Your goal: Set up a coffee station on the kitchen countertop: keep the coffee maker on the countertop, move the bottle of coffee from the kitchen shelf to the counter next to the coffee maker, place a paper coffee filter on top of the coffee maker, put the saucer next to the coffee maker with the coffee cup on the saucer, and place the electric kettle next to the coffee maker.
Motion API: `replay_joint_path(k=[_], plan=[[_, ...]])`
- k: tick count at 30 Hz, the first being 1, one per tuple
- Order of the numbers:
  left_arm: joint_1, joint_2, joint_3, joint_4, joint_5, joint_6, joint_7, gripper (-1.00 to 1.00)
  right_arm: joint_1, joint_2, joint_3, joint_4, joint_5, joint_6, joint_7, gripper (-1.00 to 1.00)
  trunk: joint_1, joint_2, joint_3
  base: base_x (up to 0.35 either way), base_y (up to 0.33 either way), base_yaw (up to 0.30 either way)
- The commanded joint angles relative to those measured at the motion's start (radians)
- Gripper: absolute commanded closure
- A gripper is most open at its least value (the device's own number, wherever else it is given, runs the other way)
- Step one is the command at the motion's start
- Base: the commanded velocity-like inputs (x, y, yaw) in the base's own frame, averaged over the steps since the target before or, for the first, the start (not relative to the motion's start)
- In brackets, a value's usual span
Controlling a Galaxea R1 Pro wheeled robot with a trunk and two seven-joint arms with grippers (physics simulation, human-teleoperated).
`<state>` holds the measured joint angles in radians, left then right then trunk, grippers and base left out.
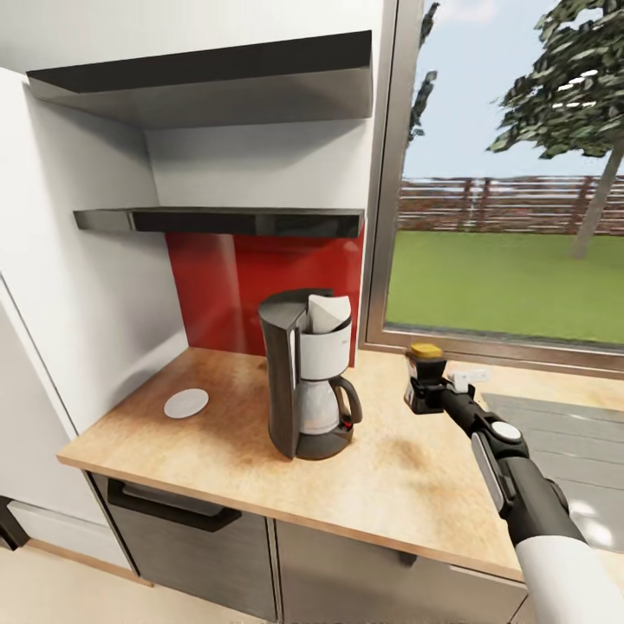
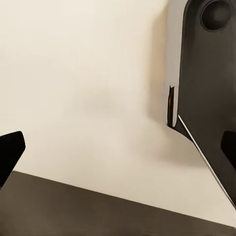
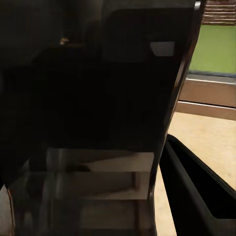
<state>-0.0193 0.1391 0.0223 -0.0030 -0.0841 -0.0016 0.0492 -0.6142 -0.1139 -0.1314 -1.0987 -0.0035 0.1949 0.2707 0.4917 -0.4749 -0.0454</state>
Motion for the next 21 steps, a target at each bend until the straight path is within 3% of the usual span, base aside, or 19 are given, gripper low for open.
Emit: replay_joint_path(k=[1, 10, 11, 15, 21], plan=[[-0.001, 0.0, 0.003, 0.0, -0.009, 0.0, 0.003, -1.0, -0.001, 0.0, -0.002, 0.008, -0.003, -0.007, 0.005, 1.0, 0.0, -0.002, -0.004, 0.0, 0.0, 0.0], [-0.001, -0.001, 0.004, 0.0, -0.007, 0.0, 0.004, -1.0, -0.001, 0.004, -0.001, 0.092, -0.004, -0.082, 0.005, 1.0, 0.0, -0.002, -0.018, 0.126, 0.0, 0.0], [-0.001, -0.001, 0.004, 0.0, -0.007, 0.0, 0.004, -1.0, -0.001, 0.02, -0.001, 0.111, -0.002, -0.089, 0.005, 1.0, 0.0, -0.002, -0.02, 0.037, 0.0, 0.0], [-0.001, -0.002, 0.004, 0.0, -0.006, 0.0, 0.004, -1.0, -0.001, 0.035, -0.001, 0.13, 0.0, -0.092, 0.005, 1.0, 0.0, -0.002, -0.026, 0.012, 0.0, 0.0], [-0.001, -0.003, 0.004, 0.0, -0.006, 0.0, 0.005, -1.0, -0.001, 0.037, -0.001, 0.146, 0.001, -0.092, 0.007, 1.0, 0.0, -0.002, -0.036, 0.001, 0.0, 0.0]])
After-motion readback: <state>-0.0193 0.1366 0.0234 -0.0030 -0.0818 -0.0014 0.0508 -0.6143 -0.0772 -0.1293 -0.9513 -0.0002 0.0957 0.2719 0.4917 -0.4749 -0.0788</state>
